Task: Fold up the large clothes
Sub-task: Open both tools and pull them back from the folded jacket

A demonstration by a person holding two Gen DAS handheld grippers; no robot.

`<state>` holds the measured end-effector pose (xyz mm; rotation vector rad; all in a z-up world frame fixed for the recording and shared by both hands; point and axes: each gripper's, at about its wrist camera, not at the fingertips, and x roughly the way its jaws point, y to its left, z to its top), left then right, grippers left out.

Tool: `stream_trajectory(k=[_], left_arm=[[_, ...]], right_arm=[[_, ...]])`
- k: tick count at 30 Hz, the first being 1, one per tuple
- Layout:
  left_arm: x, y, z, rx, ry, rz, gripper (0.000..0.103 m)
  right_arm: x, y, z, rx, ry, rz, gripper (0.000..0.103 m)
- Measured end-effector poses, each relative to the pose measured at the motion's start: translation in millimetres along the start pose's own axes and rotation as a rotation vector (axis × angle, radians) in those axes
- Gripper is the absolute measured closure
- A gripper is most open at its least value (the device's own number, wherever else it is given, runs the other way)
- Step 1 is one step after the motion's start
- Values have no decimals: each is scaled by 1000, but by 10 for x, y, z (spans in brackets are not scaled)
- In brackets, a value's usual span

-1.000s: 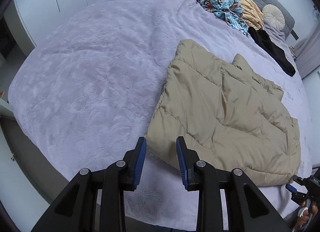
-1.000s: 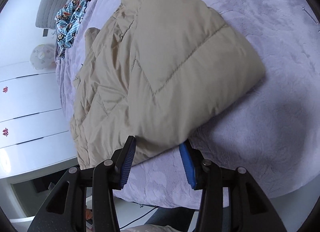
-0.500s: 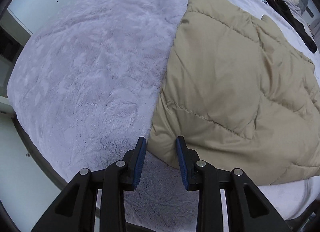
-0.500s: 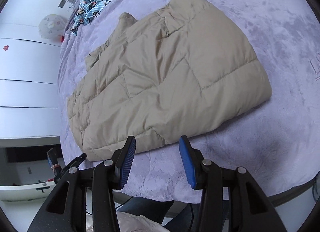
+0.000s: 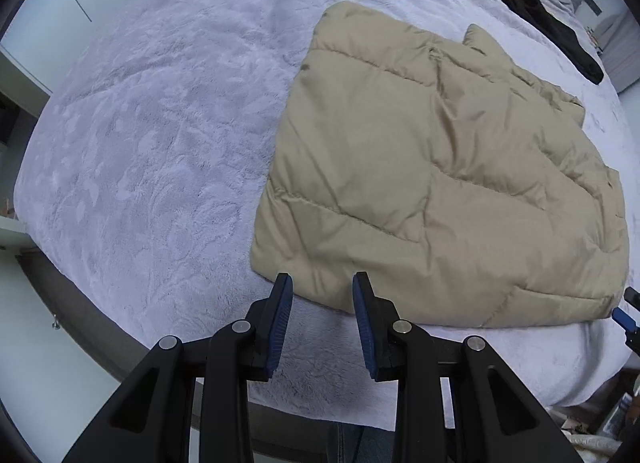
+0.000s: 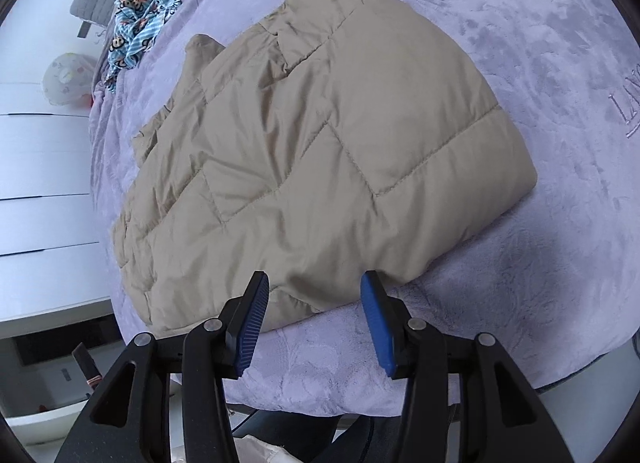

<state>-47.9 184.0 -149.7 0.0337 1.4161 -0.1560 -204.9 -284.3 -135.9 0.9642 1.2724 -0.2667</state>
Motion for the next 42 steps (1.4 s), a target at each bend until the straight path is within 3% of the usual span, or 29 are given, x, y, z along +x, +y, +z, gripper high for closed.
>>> stream_trajectory(k=[8,9,10,11,21,24,26,30,33,42], left_arm=[[-338,-339,-65,38,-62,-19,67],[-369,-376,-93,40,-63,-16,34],[-408,-411,-131,40,-68,-7,14],[-459,-437,-180,40,-92,11,0],[-590,-521,-509,103,-82,95,0],[-612,-479,-404,111,-84,84,0],[-615,-438,-294,125,-92,70,0],[-581,-322,-61,161,-96,74,0],[-524,-194,128,180,-90,68,0],[-210,127,557,248,-48,77,0]], right_arm=[[-206,132,-76,-68,-26,17,35],[-206,133,-97,-74,-23,17,35],[-205,123,-122,-80,-18,18,35],[-199,108,-148,-84,-13,19,35],[-6,8,-414,-78,57,23,34],[-18,114,-420,-87,35,26,30],[-7,246,-399,-105,15,29,17],[128,620,-418,-153,2,16,16],[258,927,-450,-196,-5,7,0],[639,1589,-503,-271,52,-63,0]])
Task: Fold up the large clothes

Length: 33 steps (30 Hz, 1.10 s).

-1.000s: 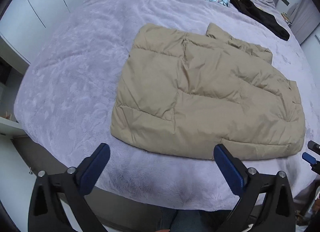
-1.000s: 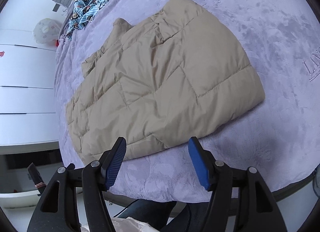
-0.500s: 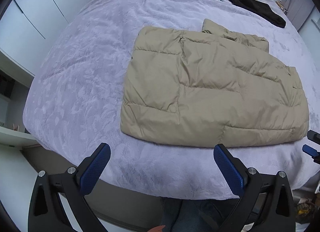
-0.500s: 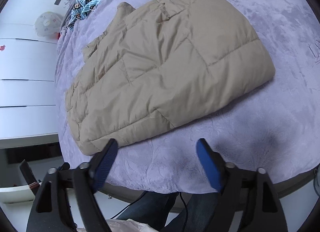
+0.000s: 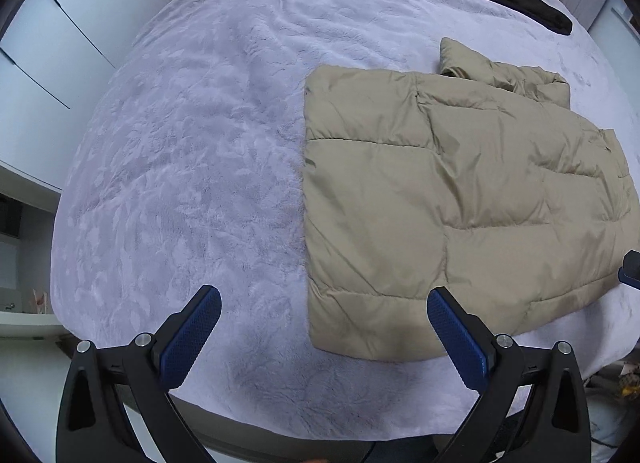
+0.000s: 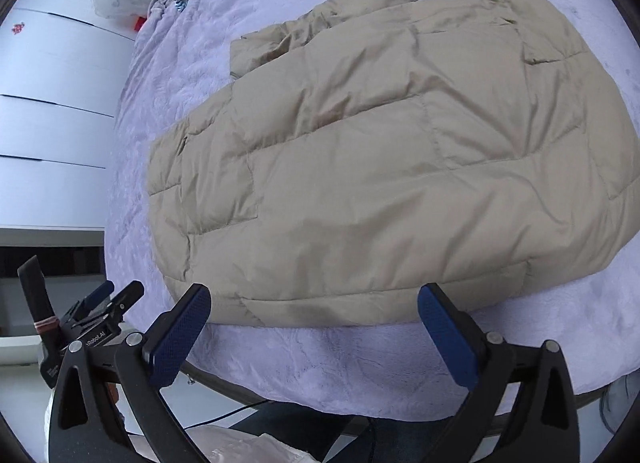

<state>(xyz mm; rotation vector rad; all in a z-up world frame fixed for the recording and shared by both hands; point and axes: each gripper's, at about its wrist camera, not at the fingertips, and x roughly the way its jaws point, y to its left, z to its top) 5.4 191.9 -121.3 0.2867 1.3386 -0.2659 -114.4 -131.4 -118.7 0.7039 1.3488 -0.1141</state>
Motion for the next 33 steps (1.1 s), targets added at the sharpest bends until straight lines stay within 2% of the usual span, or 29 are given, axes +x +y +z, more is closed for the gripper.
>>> stream_trajectory(k=[6,10,13,18,24,25,29,33], left_arm=[[244,93,95,21,49,-73,0],[322,87,146,-12,48,-79,0],[382,93,190,-53,64,-109,0],[354,99,193,-123,59,-139,0],[503,232,302,-124,39,-185,0],[542,288,333,-122,36,-206,0],[782,508,458,-116,66,-374,0],[1201,534,546,-113,167,-619,0]], right_arm=[[38,43,26,42,24,-35,0],[77,-39,58,66,58,-70,0],[110,-108,125,76,83,-52,0],[111,-86,339,33,99,-44,0],[262,19,540,-2,116,-69,0],[300,17,550,6,123,-67,1],[409,-1,538,17,144,-75,22],[497,-6,512,7,157,-86,24]])
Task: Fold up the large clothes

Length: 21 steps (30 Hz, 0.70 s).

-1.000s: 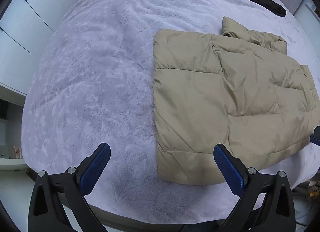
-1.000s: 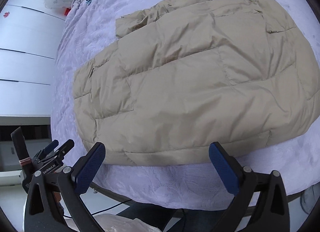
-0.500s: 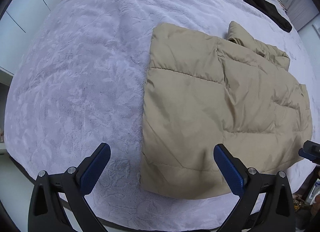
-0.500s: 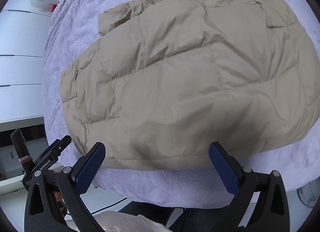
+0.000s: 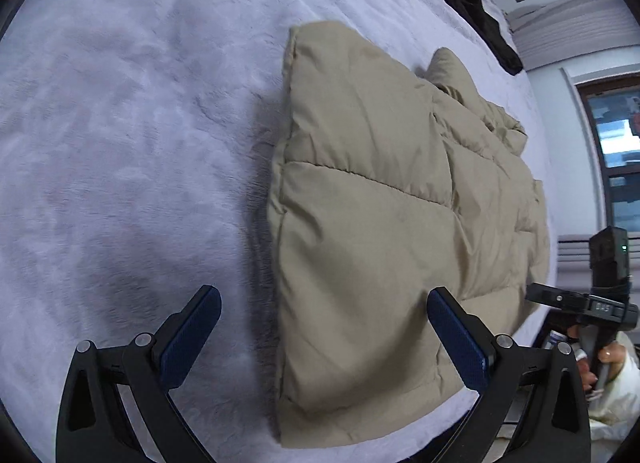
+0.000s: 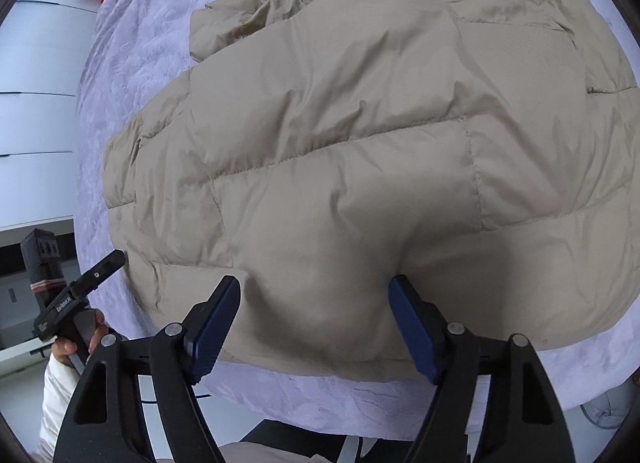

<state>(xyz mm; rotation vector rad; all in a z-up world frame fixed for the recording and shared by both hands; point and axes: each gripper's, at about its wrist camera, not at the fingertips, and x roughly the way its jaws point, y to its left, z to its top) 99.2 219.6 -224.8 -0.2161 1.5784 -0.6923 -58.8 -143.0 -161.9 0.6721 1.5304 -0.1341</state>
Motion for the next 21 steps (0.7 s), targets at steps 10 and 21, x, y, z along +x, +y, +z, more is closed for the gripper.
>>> stream_trajectory(k=[10,21], left_arm=[[686,-419,145,134,108,-101,8],[97,-689,101,84,35,-208,79]], right_arm=[[129,50,48,1,17,-38,23],[-311,-39,142,-76,-232,-98,91]])
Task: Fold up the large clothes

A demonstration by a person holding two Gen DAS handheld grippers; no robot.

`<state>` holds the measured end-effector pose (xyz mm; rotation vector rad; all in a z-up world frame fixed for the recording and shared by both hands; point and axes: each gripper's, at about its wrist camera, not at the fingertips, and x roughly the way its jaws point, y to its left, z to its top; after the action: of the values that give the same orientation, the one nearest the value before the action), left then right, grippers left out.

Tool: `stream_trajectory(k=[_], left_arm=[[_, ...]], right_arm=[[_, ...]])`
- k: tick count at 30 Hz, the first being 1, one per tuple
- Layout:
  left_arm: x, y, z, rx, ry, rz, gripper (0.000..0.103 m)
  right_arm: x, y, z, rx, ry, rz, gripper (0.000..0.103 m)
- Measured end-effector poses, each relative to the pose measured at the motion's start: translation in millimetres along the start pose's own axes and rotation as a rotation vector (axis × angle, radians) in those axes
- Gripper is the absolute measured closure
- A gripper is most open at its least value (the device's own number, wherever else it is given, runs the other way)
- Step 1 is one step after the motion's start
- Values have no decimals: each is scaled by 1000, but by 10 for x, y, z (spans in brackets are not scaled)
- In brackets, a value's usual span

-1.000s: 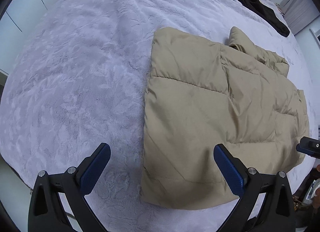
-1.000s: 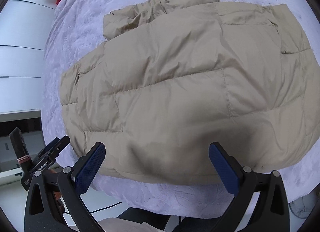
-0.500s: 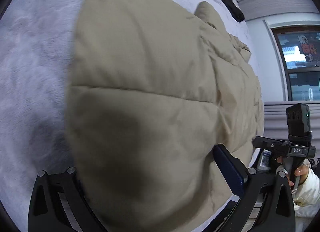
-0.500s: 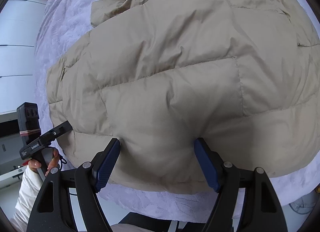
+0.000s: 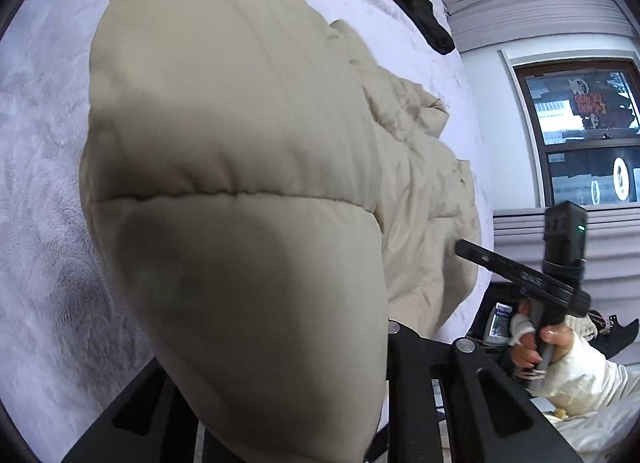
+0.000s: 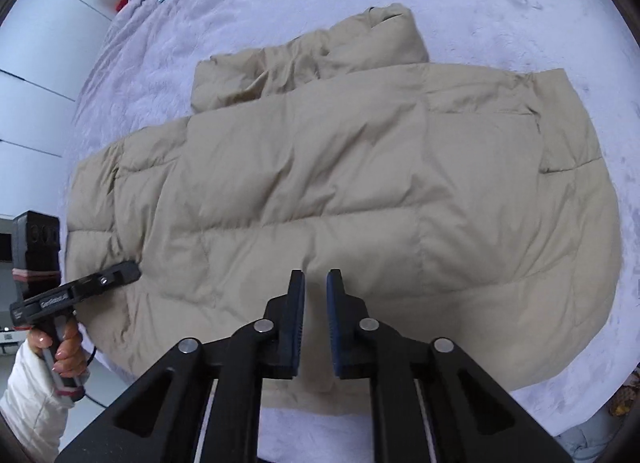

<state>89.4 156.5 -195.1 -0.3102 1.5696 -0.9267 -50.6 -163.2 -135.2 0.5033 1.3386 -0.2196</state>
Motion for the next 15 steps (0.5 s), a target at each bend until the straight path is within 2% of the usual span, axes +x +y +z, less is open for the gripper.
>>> stream_trajectory(k=[7,11,15], left_arm=[[-246,-996,0,47,-29,60,79],[-86,-1732,45,93,-18,117,79],[206,-2290,126,125,4,194,79]], right_arm=[[562,-280,152,63,-2,161,93],[757,-320,235,86,15,259,93],[876,-483,256,134,38,357,93]])
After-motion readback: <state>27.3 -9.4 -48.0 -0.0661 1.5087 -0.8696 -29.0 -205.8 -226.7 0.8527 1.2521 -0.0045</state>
